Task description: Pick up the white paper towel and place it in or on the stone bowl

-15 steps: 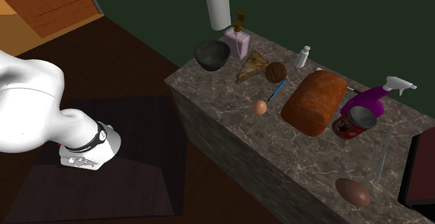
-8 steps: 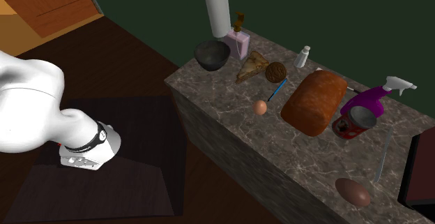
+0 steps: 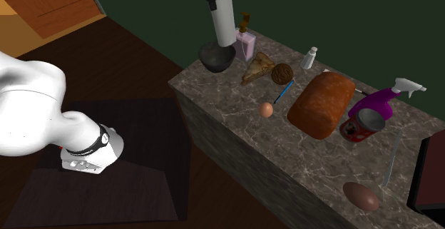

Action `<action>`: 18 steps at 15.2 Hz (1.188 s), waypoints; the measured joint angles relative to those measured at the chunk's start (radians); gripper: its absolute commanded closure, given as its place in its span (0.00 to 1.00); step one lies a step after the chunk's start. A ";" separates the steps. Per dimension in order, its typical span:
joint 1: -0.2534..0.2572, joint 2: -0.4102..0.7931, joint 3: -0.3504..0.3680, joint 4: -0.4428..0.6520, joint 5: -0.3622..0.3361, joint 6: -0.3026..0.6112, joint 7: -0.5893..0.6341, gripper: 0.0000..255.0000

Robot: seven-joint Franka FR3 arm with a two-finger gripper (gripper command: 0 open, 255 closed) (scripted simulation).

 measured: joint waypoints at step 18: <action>0.001 0.012 0.003 -0.091 -0.009 0.102 0.010 0.00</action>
